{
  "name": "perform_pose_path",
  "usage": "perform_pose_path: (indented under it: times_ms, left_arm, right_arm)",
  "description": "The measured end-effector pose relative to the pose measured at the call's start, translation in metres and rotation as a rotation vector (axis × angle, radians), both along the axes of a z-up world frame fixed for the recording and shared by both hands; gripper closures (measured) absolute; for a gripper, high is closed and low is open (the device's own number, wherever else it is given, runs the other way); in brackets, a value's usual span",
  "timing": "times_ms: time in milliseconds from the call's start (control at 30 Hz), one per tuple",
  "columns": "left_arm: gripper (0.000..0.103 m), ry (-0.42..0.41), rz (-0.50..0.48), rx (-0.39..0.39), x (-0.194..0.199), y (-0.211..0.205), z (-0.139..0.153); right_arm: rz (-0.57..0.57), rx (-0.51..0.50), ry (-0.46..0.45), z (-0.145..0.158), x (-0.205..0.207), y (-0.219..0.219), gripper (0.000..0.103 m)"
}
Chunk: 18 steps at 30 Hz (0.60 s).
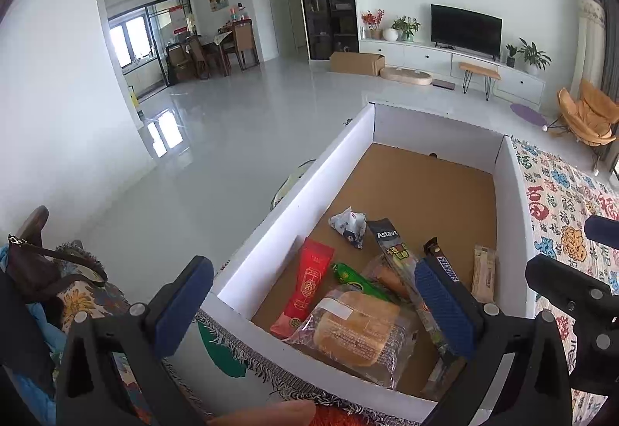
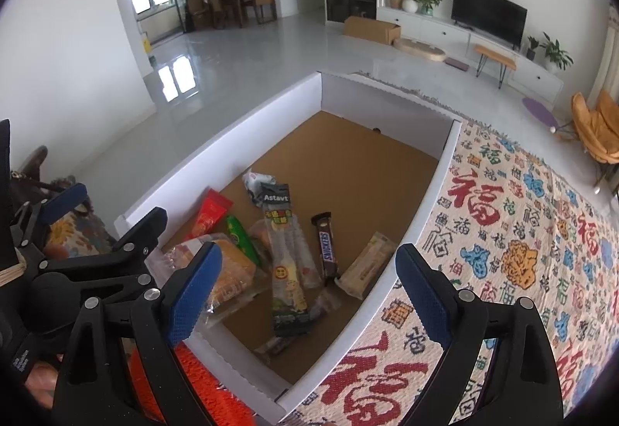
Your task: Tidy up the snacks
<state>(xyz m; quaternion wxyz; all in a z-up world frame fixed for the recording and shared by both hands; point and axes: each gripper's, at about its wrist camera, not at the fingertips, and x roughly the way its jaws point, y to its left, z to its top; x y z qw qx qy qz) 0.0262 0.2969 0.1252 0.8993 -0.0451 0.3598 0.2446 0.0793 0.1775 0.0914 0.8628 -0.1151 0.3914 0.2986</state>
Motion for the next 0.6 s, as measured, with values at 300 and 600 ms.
perform_pose_path:
  times_ms: [300, 600]
  left_arm:
    - [0.000, 0.000, 0.003, -0.030, -0.0015, 0.0087, 0.0009]
    - [0.000, 0.001, 0.005, -0.026, -0.0037, 0.0102, 0.0005]
  right_arm:
    - [-0.003, -0.015, -0.003, 0.0005, -0.0005, 0.0036, 0.010]
    - [0.003, -0.019, 0.011, -0.0031, -0.0024, 0.0074, 0.010]
